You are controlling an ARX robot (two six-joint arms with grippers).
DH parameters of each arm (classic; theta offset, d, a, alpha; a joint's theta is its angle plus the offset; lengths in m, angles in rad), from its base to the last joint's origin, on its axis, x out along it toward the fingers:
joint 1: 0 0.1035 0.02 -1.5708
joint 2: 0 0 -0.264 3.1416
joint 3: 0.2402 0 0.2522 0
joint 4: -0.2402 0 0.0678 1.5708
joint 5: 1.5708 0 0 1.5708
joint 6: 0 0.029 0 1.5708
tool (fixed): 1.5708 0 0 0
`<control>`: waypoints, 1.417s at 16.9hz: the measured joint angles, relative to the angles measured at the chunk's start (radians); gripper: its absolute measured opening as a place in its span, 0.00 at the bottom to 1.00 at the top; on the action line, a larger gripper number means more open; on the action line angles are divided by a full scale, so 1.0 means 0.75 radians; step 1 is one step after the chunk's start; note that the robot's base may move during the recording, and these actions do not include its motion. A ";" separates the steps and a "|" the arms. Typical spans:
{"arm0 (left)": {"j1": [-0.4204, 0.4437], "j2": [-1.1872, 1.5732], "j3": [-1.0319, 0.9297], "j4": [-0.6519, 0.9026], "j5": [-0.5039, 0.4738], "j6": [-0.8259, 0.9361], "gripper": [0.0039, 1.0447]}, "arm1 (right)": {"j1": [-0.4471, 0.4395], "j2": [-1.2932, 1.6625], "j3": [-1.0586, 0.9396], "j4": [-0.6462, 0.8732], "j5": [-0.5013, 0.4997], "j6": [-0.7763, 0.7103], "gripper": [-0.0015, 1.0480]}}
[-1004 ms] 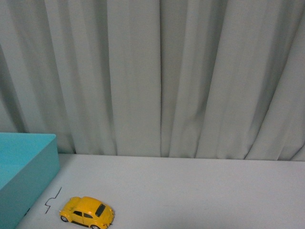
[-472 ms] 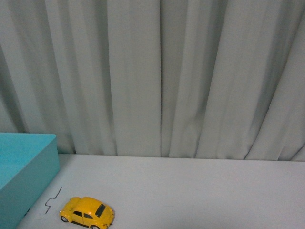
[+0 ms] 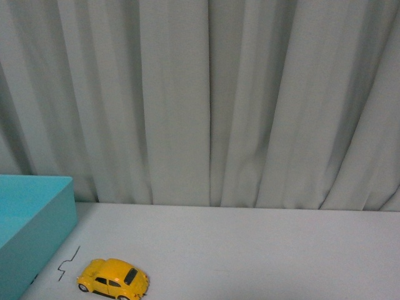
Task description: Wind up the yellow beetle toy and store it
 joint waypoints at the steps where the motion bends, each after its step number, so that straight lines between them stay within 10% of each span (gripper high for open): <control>1: 0.000 0.000 0.000 0.000 0.000 0.000 0.94 | 0.000 0.000 0.000 0.000 0.000 0.000 0.48; 5: 0.000 0.000 0.000 0.000 0.000 0.000 0.94 | 0.000 0.000 0.000 0.000 0.000 0.000 0.93; 7: 0.000 0.000 0.000 0.000 0.000 0.000 0.94 | 0.000 0.000 0.000 0.000 0.000 0.000 0.93; 9: -0.144 0.274 0.188 -0.381 -0.308 -0.217 0.94 | 0.000 0.000 0.000 -0.001 -0.001 -0.001 0.94; 11: -0.136 0.607 0.366 -0.144 -0.409 -0.313 0.94 | -0.001 0.000 0.000 -0.001 0.000 0.001 0.94; 16: 0.036 1.468 0.664 0.437 -0.123 -0.034 0.94 | -0.001 0.001 0.000 0.000 0.000 0.001 0.94; 24: -0.008 1.850 0.921 0.385 0.110 0.391 0.94 | -0.001 0.001 0.000 0.000 0.000 0.001 0.94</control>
